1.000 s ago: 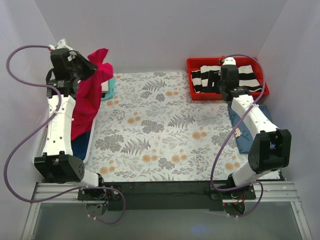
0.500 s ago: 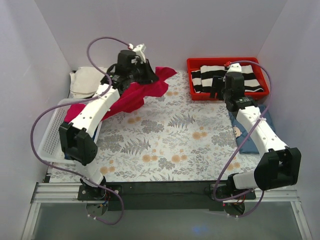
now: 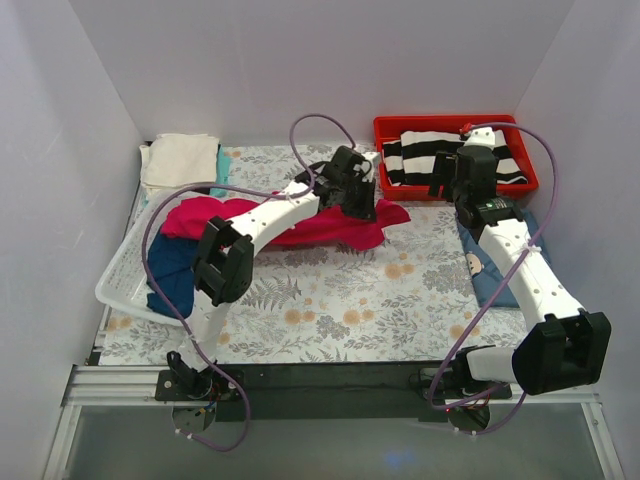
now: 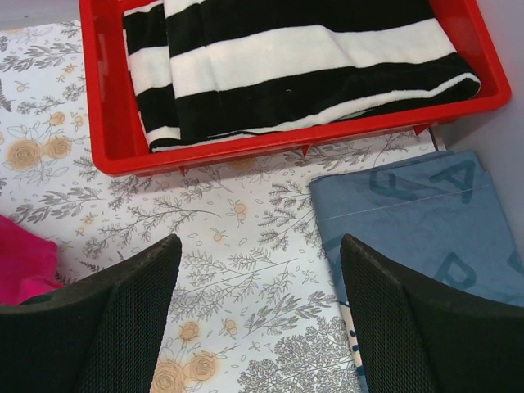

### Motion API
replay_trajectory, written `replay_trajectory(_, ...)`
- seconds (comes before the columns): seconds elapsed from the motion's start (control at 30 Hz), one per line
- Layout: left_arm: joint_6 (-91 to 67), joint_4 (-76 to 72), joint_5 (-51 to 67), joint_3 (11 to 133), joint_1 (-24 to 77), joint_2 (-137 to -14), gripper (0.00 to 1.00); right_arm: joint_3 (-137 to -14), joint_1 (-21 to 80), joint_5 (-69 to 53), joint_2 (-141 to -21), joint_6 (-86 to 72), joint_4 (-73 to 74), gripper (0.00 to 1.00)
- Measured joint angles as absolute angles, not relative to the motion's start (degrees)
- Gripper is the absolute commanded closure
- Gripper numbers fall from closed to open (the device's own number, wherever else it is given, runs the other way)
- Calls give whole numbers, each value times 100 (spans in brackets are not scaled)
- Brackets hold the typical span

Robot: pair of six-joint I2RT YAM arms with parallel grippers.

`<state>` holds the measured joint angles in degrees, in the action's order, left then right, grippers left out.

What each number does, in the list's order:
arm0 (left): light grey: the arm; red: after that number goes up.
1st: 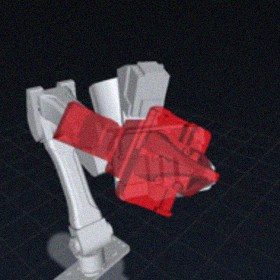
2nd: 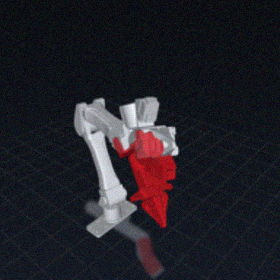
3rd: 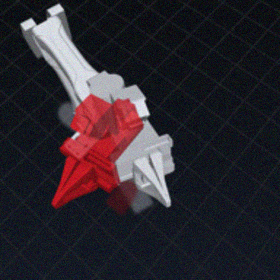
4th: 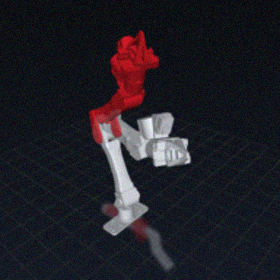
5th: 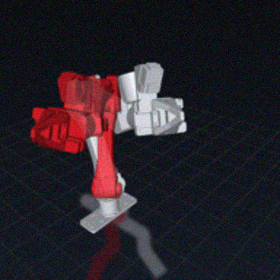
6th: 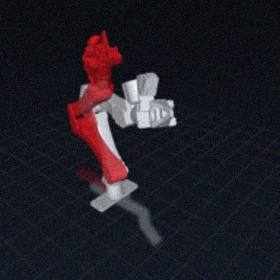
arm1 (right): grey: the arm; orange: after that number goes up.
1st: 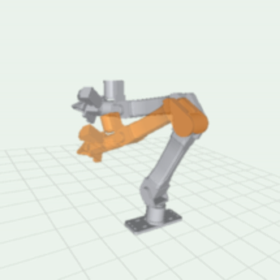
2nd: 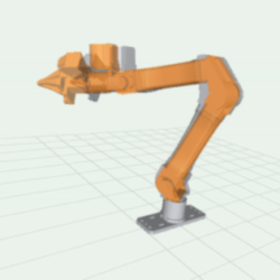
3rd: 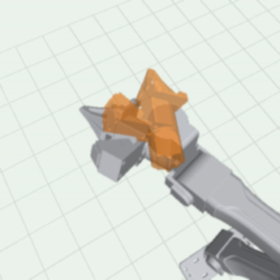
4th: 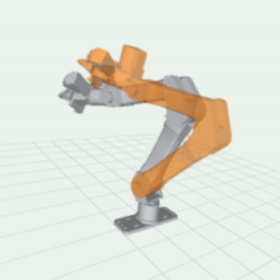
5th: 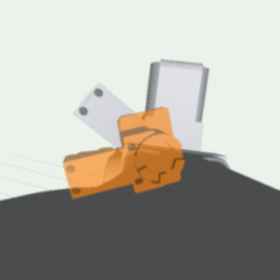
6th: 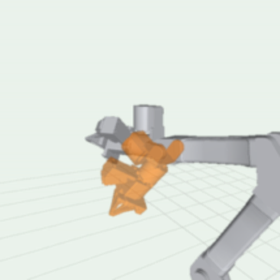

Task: Fold and stack the t-shirts
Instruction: Move the tshirt to the center of the board

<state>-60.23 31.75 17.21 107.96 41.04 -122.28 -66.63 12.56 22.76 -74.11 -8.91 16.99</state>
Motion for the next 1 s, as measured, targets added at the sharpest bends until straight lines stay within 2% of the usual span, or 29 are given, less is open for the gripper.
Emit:
replay_trajectory(0.17, -5837, 3378, 499, 11203, 4764, -12221, 100, -6663, 1256, 2355, -7472, -884, 1710, 16)
replay_trajectory(0.3, -5883, 3310, -685, 11067, 4823, -12003, 100, -6663, 1256, 2370, -7625, -862, 1712, 16)
replay_trajectory(0.4, -6104, 3295, -1356, 10886, 4469, -11710, 100, -6663, 1256, 2366, -7734, -840, 1715, 16)
replay_trajectory(0.63, -6274, 3085, -2353, 10934, 2875, -10613, 100, -6794, 1256, 2357, -7935, -808, 1754, 16)
replay_trajectory(0.77, -5959, 3089, -2397, 12501, 2674, -10676, 100, -7013, 1256, 2300, -8071, -784, 1772, 16)
replay_trajectory(0.87, -5811, 2869, -1968, 13780, 2762, -10728, 100, -7161, 1256, 2241, -8147, -775, 1789, 16)
replay_trajectory(1.0, -5940, 2558, -585, 14068, 2526, -10536, 100, -7352, 1256, 2235, -8265, -764, 1789, 16)
